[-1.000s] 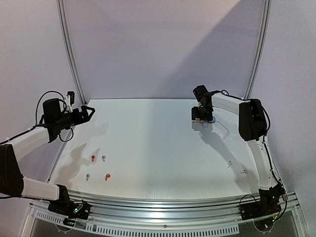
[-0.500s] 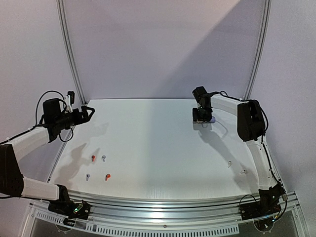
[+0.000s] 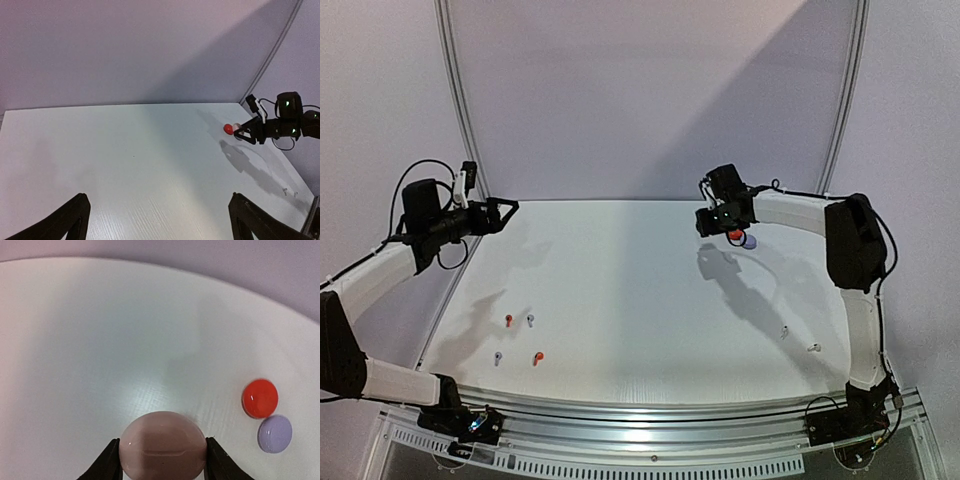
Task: Insert the wireless bluetooth earbuds into the charging case
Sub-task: Pick up the charging case from the corner of the board, then pass from the right arm to the left
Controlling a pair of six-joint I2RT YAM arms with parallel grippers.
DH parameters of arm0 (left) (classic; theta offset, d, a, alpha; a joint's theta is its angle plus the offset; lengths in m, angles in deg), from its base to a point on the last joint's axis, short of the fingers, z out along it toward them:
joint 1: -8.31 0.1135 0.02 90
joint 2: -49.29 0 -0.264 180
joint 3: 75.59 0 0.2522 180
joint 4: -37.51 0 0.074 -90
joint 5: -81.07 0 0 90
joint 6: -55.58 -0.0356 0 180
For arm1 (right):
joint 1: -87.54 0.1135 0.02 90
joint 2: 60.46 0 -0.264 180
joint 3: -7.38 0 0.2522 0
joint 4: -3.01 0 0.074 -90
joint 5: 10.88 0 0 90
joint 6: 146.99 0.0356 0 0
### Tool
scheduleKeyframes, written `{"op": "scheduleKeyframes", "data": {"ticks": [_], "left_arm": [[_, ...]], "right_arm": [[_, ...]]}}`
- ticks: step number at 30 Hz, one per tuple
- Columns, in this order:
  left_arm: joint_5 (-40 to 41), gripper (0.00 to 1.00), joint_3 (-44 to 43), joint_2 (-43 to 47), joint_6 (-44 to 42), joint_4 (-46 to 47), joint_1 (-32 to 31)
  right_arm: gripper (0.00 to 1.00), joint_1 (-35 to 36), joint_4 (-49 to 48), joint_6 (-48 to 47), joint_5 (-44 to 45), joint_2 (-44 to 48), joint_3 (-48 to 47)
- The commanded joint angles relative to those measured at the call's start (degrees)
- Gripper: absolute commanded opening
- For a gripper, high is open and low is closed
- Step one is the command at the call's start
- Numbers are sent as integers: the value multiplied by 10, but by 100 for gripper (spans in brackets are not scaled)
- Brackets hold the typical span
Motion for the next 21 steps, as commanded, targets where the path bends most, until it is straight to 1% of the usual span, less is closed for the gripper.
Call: {"op": "scheduleKeyframes", "data": {"ticks": [1,3,8,13,17,19,21], "left_arm": [[-85,98,-83,-18,-38,-51,-52],[-125,98,-124,-28,-47,-92,-79],[-194,95,-222,-59,-41,-147,-129],[-210,91,-272,-74,-65,-177,-171],[-243,89,-288,-84,-45,-163,-184],[-232,87,-293,-89,-51,-166,-193],[-201,82,-305,-102,-58,-180,-207]], "right_arm": [[30,102,-201,-142,-14,142,43],[29,140,-231,-184,-15,160,37],[31,213,-288,-277,-14,168,10],[31,265,-324,-362,-18,166,2],[31,292,-326,-423,-20,156,-9],[30,299,-324,-441,-18,150,-19],[30,302,-326,-449,-34,146,-28]]}}
